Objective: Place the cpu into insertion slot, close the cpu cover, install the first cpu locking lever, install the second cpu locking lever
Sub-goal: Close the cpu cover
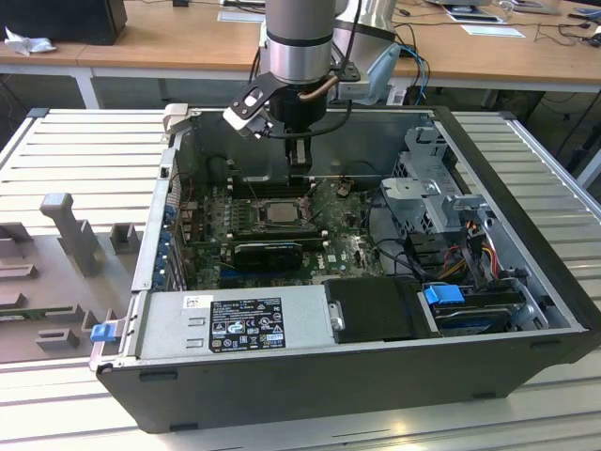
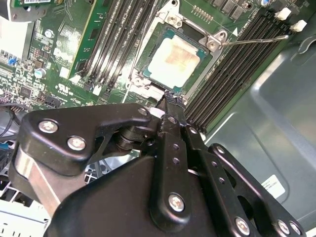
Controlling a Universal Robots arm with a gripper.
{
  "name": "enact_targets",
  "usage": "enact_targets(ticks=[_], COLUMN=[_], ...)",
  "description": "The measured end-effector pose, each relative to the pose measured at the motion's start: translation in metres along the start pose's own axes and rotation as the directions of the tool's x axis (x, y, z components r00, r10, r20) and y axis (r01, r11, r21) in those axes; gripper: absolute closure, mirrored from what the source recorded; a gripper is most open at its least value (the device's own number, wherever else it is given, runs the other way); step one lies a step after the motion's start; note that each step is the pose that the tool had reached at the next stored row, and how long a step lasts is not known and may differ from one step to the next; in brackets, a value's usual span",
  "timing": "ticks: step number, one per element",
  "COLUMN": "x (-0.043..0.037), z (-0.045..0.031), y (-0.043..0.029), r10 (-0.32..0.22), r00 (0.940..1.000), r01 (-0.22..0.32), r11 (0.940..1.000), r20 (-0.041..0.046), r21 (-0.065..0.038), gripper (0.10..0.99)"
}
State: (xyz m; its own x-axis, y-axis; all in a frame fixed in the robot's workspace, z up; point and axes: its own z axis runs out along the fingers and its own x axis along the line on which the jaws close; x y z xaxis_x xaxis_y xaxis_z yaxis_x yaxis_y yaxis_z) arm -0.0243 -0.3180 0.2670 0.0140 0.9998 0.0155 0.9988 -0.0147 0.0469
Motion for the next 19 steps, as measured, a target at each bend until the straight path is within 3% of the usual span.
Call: enact_targets(ticks=[19], x=[0.0001], z=[0.0002], y=[0.0056], r10=[0.000], r00=[1.0000], r01=[0.000], r11=[1.0000], r20=[0.0000], r21=[0.001], gripper=[0.980])
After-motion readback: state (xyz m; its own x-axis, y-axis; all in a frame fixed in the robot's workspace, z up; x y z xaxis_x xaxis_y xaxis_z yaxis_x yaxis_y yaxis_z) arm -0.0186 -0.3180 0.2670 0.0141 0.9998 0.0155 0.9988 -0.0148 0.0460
